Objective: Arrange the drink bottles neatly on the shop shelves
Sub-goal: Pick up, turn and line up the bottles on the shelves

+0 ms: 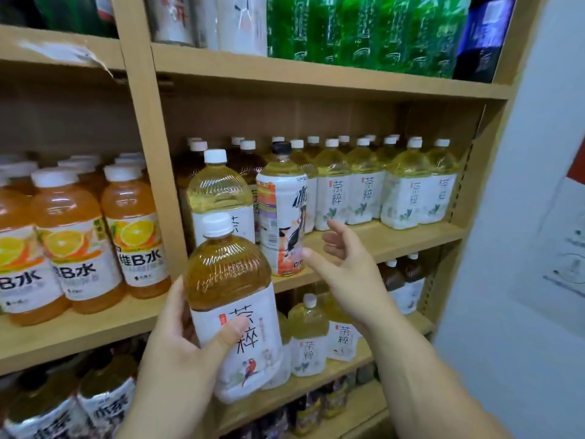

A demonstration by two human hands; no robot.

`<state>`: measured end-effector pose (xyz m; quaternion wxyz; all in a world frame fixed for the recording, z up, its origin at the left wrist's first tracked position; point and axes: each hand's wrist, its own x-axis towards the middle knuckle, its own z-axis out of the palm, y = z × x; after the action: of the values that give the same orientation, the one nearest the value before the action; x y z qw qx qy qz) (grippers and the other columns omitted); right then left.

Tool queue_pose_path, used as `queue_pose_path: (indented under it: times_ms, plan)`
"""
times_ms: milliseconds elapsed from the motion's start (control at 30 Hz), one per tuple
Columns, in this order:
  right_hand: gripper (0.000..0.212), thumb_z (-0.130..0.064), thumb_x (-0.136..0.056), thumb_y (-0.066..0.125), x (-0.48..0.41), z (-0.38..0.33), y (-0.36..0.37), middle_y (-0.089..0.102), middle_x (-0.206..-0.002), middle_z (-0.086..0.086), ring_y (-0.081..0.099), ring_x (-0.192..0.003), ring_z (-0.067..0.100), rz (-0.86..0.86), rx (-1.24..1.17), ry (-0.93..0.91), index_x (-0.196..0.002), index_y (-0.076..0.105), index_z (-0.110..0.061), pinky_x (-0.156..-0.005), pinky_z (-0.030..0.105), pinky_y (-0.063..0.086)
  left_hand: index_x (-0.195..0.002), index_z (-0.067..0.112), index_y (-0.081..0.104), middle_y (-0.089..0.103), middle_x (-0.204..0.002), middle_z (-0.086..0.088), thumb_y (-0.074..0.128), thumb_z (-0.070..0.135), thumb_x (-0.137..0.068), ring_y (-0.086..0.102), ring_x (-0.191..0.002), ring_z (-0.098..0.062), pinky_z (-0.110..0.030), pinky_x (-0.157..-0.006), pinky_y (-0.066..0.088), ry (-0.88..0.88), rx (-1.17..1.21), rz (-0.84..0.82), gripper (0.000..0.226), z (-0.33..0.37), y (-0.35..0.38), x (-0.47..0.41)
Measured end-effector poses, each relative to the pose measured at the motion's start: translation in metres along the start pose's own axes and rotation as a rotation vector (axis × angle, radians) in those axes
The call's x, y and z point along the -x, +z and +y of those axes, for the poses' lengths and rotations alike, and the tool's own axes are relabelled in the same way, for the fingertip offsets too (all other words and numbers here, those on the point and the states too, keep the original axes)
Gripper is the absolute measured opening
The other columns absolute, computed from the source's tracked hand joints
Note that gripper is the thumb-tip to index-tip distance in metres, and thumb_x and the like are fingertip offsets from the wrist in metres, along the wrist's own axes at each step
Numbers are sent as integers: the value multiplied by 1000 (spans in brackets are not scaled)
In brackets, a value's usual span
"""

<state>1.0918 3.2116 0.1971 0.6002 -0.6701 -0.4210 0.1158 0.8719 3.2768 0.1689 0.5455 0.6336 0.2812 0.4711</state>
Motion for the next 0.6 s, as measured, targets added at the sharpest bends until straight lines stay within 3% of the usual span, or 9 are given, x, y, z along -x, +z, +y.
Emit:
queue_pose_path:
  times_ms: [100, 200, 300, 467, 600]
  plan:
    - [96, -50, -80, 82, -31, 4, 20, 42, -156, -7, 43, -139, 13, -34, 88, 19, -156, 26, -36, -113, 42, 41, -128, 43, 56, 74, -103, 23, 80, 36, -56, 71, -93, 2, -23, -72, 55, -5, -41, -7, 76, 0, -6, -4]
    - [103, -42, -75, 88, -51, 5, 38, 48, -152, -10, 47, -134, 8, -53, 52, 9, -157, 25, -34, -113, 37, 40, -128, 48, 55, 74, -106, 23, 80, 35, -56, 71, -97, 1, -28, -78, 56, -15, -48, -26, 77, -1, -15, -10]
    - [92, -42, -71, 89, -67, 11, 48, 61, -135, -18, 59, -123, 3, -27, 78, -21, -147, 38, -35, -108, 40, 49, -132, 48, 54, 74, -114, 19, 81, 33, -60, 71, -102, -3, -35, -85, 57, -24, -52, -60, 78, -5, -22, -15]
    - [80, -46, -62, 91, -70, 15, 48, 69, -119, -15, 67, -109, 6, 69, 94, -25, -130, 52, -32, -97, 43, 56, -138, 41, 54, 73, -119, 16, 83, 25, -69, 70, -108, -5, -39, -91, 59, -41, -65, -61, 76, -12, -27, -15]
    - [70, -32, -68, 94, -38, 3, 42, 69, -111, -17, 66, -97, -5, 51, 59, -68, -124, 53, -29, -85, 28, 56, -135, 42, 55, 73, -119, 15, 81, 7, -81, 70, -109, -6, -43, -92, 59, -51, -63, -13, 70, -17, -35, -8]
